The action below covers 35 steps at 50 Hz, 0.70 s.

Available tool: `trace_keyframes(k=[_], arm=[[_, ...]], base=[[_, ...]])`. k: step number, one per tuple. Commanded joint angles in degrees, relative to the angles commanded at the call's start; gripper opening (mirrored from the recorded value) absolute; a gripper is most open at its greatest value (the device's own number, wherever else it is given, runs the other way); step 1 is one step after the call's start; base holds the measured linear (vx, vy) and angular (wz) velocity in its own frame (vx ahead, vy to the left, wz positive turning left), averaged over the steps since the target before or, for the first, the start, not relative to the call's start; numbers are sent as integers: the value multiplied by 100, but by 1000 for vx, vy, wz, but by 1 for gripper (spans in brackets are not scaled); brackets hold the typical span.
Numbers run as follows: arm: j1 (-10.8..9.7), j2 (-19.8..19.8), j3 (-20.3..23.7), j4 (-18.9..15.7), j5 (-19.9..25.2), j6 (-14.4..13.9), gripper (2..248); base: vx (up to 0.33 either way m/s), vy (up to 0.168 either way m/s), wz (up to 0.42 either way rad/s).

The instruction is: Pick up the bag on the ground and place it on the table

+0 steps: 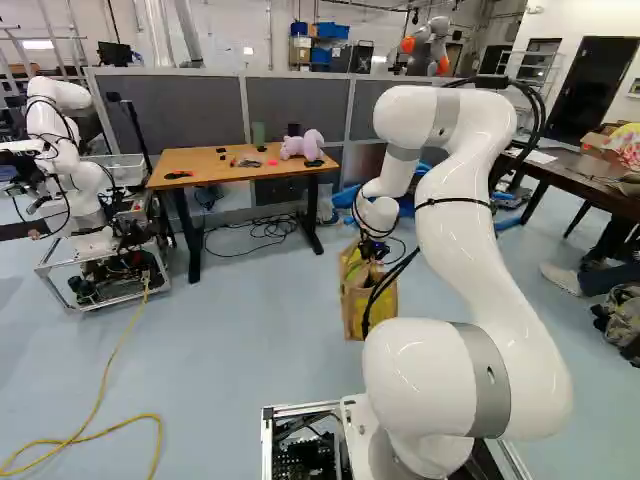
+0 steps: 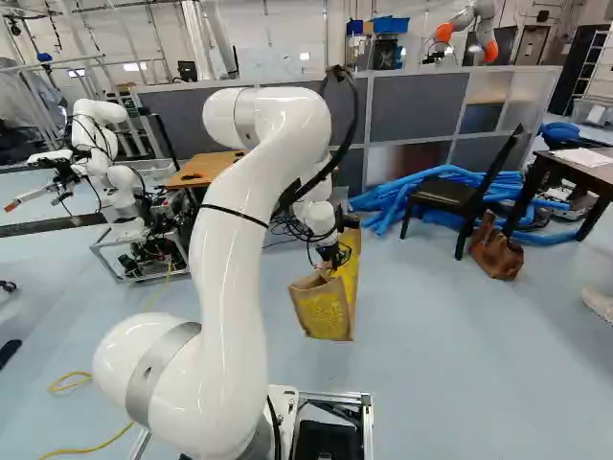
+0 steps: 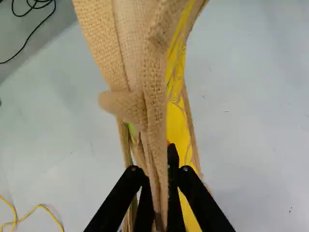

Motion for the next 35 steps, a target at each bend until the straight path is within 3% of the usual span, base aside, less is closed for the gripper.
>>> trace_keyframes(k=[35], arm=[[6, 705, 388, 0, -485, 0, 21]], base=[[0, 0, 0]])
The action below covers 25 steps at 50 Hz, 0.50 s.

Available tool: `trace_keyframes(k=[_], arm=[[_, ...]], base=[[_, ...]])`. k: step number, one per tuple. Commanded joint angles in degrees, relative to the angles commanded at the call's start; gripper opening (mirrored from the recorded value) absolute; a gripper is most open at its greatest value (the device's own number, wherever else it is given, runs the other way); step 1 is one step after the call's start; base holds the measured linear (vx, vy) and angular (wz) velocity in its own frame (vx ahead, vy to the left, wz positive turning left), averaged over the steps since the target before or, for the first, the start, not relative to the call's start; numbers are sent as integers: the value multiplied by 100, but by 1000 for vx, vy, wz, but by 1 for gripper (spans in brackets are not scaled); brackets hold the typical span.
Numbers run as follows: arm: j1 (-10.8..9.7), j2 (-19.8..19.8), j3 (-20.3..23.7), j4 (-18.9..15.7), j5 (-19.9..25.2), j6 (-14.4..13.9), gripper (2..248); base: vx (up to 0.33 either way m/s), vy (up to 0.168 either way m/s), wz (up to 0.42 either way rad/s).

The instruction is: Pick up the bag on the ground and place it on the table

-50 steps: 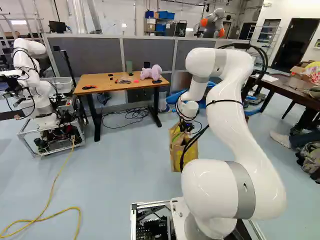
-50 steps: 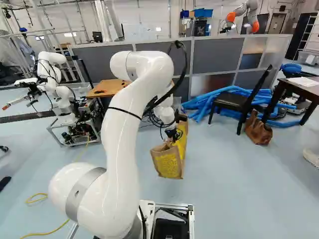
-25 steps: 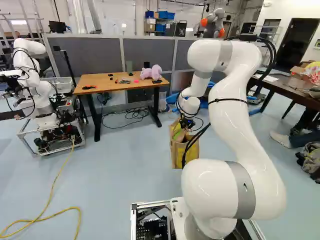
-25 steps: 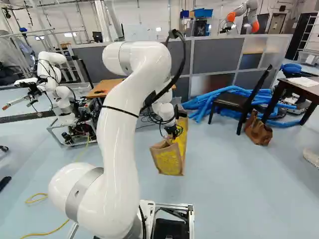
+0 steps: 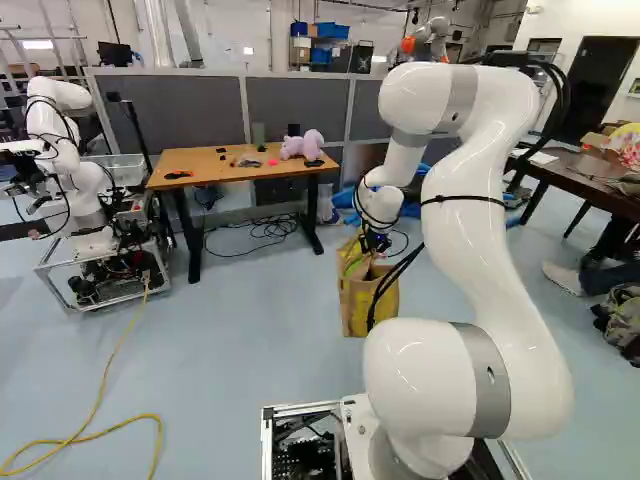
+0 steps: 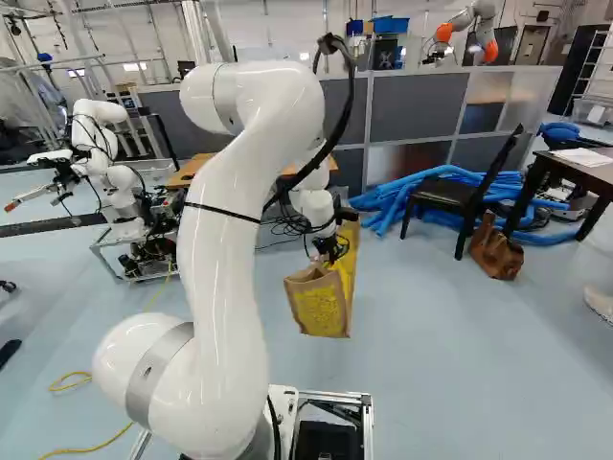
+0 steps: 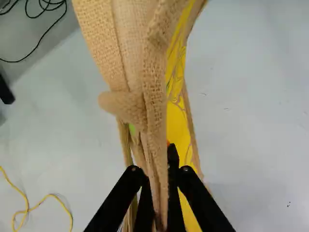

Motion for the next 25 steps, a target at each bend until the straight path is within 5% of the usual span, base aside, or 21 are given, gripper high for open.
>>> trace_keyframes(k=[25], arm=[[13, 486, 209, 0, -502, 0, 21]], base=[[0, 0, 0]])
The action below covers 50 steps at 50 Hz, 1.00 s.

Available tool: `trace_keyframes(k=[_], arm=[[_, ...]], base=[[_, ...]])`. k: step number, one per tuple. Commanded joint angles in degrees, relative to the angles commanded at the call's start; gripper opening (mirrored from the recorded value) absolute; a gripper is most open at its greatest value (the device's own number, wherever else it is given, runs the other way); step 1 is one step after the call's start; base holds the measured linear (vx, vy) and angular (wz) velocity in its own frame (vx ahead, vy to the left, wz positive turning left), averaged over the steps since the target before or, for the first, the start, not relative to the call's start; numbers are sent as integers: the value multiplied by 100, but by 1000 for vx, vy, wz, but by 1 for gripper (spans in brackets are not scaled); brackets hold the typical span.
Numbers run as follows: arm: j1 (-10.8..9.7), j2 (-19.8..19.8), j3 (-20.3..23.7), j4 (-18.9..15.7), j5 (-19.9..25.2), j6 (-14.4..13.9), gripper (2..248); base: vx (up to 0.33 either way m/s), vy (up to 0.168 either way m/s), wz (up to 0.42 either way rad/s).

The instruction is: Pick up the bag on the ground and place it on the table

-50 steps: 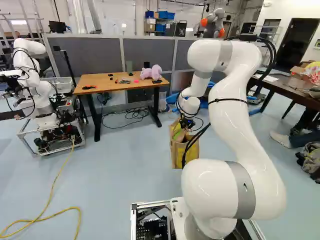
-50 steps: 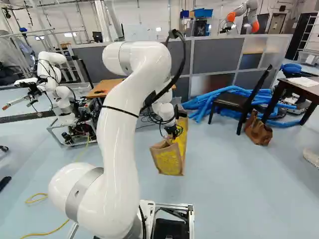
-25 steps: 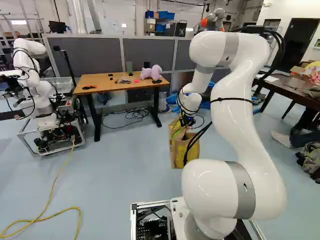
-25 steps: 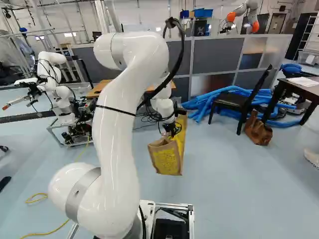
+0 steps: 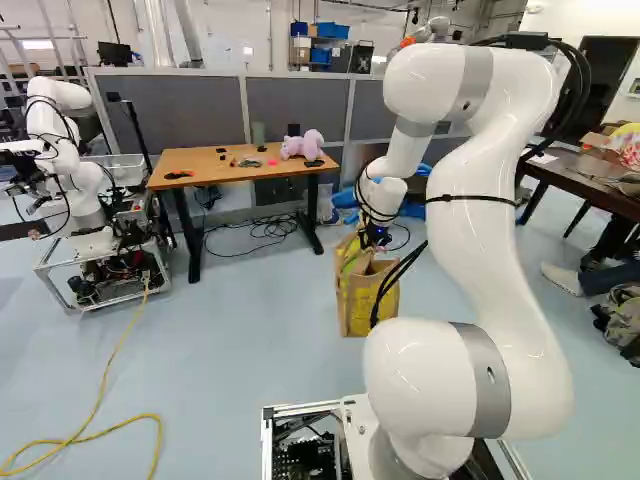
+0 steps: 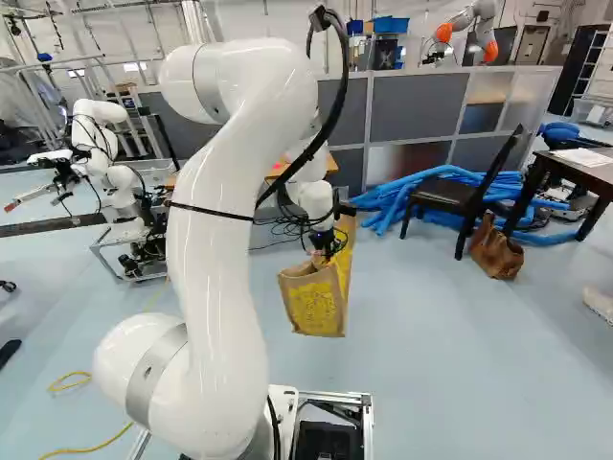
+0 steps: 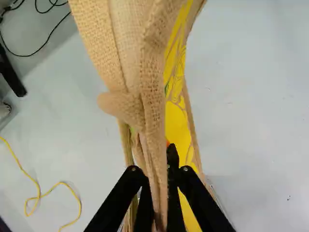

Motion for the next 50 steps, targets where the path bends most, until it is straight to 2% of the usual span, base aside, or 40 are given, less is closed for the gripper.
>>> trace_keyframes(k=[50], arm=[[55, 888, 209, -151, -951, 0, 21]], base=[[0, 0, 0]])
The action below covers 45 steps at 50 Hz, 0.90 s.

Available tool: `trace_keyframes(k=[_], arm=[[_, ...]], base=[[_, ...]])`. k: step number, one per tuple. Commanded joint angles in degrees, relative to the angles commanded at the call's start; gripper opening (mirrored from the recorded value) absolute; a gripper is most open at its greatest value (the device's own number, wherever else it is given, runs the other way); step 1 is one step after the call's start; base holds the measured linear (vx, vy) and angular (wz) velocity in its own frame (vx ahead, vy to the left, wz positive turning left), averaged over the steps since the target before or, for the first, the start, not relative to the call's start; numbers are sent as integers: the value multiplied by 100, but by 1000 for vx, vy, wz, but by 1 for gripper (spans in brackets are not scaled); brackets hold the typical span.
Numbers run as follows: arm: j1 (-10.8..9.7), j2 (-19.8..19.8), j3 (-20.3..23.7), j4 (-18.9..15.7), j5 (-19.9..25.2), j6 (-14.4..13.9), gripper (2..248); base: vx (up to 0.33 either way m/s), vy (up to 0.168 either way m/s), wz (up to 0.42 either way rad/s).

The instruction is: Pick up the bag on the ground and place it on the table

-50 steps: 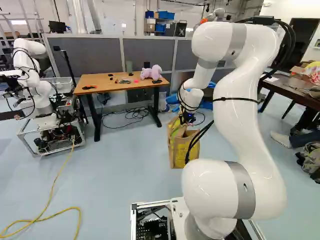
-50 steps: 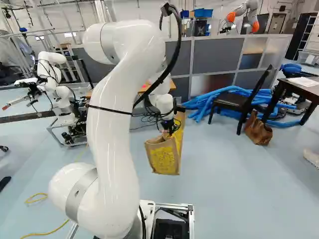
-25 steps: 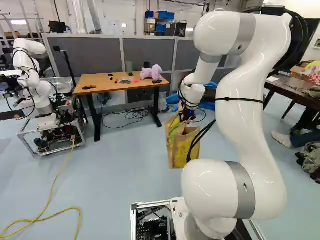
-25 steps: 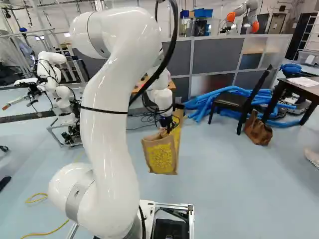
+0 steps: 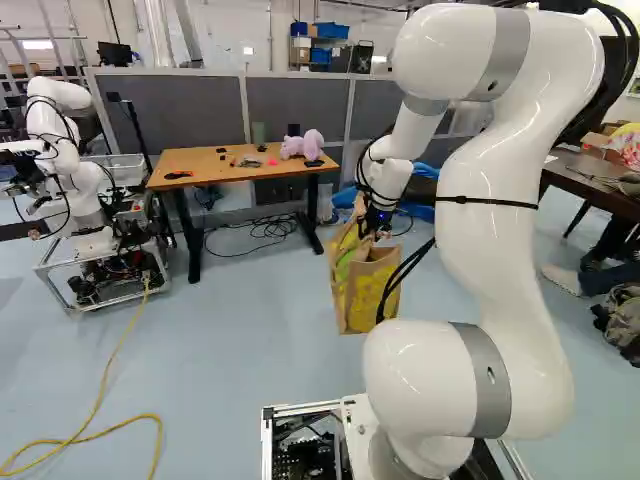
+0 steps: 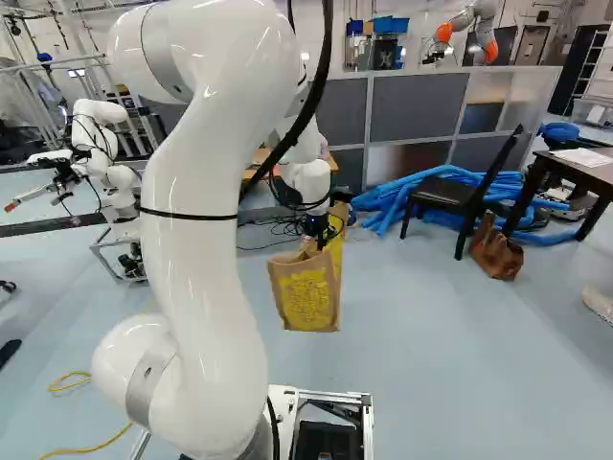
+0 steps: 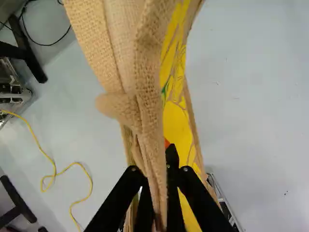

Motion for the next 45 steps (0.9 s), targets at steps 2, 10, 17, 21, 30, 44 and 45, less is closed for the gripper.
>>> trace_keyframes(k=[2, 10, 17, 21, 30, 44, 45], arm=[[3, 31, 0, -8, -36, 0, 21], [14, 151, -6, -40, -182, 0, 21], [4, 251, -19, -75, -310, 0, 21], [-9, 306, -29, -109, -383, 0, 21], [-42, 426, -57, -226, -546, 0, 21], [-95, 608, -109, -438, -800, 0, 21], [-99, 621, -112, -453, -819, 0, 21]], base=[[0, 0, 0], [0, 0, 0], [0, 0, 0], [0, 0, 0], [0, 0, 0], [0, 0, 0], [0, 0, 0]])
